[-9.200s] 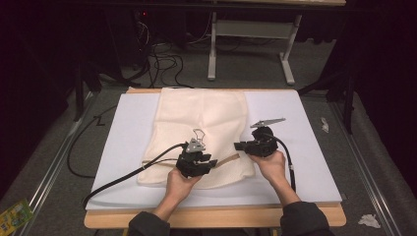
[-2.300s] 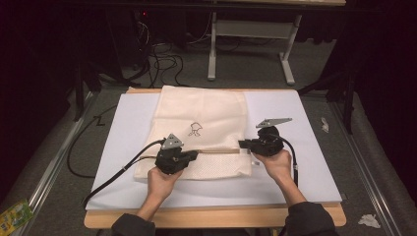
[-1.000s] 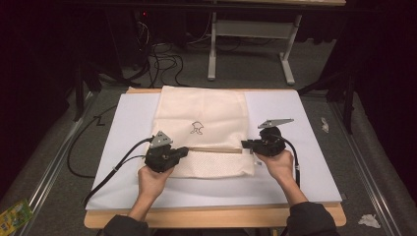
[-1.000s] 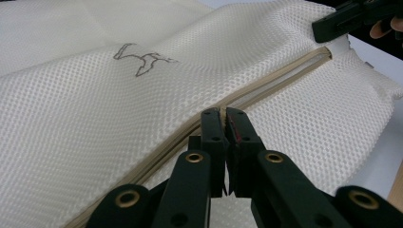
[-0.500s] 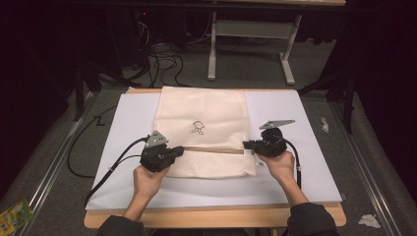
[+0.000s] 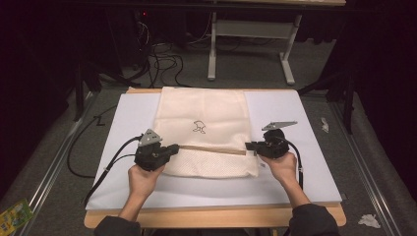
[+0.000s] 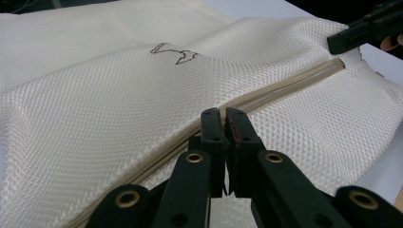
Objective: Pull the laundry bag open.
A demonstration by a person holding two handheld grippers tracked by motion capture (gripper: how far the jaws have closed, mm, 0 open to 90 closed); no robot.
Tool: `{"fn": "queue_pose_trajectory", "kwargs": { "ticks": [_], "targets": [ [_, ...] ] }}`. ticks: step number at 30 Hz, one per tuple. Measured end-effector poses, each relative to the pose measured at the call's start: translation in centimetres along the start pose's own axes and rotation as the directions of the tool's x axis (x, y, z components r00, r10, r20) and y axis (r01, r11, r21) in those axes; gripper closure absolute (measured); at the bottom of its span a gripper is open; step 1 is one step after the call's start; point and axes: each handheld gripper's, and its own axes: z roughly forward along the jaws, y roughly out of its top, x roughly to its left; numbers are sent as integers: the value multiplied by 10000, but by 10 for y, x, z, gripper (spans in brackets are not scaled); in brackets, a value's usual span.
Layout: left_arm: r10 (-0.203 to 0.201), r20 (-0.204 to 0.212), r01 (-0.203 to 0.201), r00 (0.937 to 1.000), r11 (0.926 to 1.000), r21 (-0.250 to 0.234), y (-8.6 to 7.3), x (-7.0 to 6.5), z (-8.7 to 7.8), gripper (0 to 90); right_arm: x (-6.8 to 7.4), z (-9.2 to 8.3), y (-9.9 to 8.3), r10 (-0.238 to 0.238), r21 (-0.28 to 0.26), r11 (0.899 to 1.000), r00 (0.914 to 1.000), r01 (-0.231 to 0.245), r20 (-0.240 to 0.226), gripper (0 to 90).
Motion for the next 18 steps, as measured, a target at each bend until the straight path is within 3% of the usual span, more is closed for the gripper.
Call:
{"fn": "queue_pose_trajectory", "kwargs": {
  "ticks": [18],
  "targets": [
    [29, -106, -29, 9999, 10000, -47, 1, 3, -5, 874, -3, -3, -1, 39, -43, 10000, 10000, -39, 87, 887]
  ]
}}
